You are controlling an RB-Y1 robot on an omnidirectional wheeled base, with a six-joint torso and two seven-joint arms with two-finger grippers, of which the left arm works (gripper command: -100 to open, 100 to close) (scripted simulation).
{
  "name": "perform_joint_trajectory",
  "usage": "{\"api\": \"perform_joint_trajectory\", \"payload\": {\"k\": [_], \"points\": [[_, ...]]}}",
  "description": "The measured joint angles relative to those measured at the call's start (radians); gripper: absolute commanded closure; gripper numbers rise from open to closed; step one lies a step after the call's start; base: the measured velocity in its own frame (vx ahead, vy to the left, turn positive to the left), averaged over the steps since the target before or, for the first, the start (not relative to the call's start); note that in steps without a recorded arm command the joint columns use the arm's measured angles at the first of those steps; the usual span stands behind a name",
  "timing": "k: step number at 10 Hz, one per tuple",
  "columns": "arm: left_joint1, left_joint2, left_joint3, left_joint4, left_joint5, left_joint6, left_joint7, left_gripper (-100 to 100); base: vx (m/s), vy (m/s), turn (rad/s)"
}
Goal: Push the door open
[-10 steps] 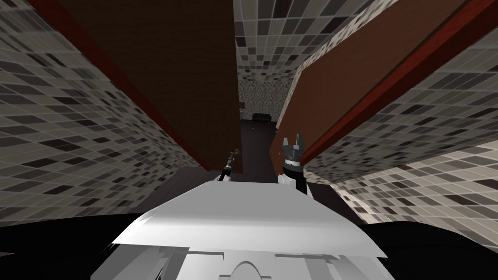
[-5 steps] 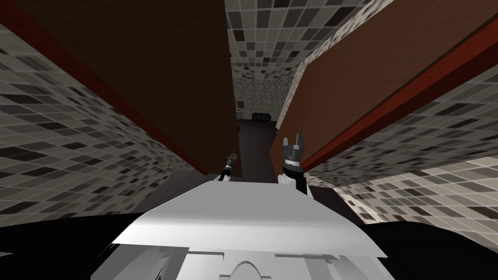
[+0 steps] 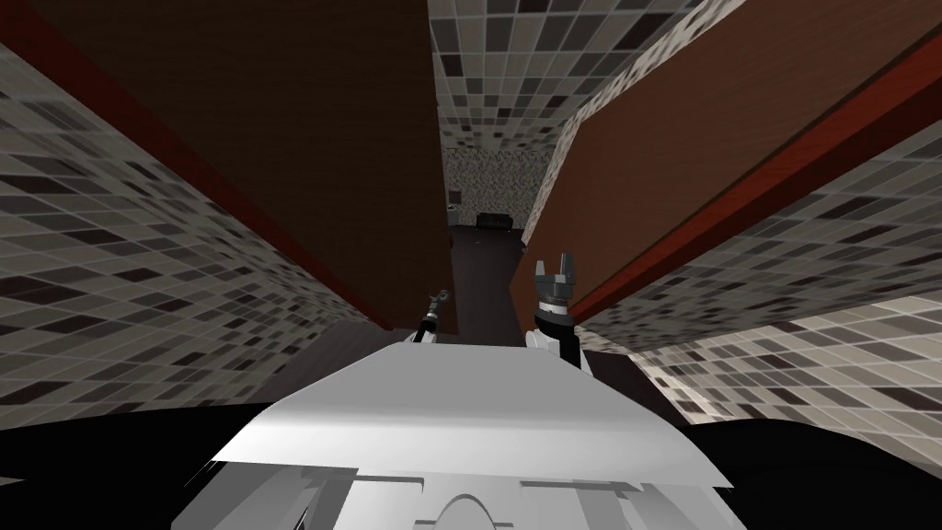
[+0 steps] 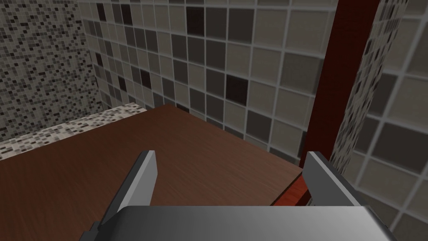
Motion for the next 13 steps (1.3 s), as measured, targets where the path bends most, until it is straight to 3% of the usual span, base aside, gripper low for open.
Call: {"api": "perform_joint_trajectory", "payload": {"k": [3,5,6,8,9,10,11,12,13], "points": [[0.008,-0.003,0.011,0.004,0.006,0.008,-0.007,100,0.132,-0.049,0.043],[0.004,-0.004,0.025,0.019,0.012,-0.003,-0.011,100,0.192,-0.068,0.032],[0.022,0.000,0.031,-0.012,0.015,0.010,-0.014,100,0.204,-0.074,0.060],[0.005,0.003,0.050,0.004,0.024,0.007,-0.017,100,0.165,-0.073,0.038],[-0.010,0.004,0.060,0.033,0.029,-0.008,-0.017,100,0.203,-0.069,0.067],[0.008,0.002,0.070,0.007,0.033,0.002,-0.025,100,0.185,-0.058,0.048],[0.001,0.003,0.081,0.017,0.038,0.003,-0.029,100,0.196,-0.068,0.060],[0.029,0.007,0.090,-0.032,0.043,0.027,-0.035,100,0.141,-0.053,0.046],[0.027,0.007,0.096,-0.032,0.045,0.028,-0.039,100,0.055,-0.015,-0.001]]}}
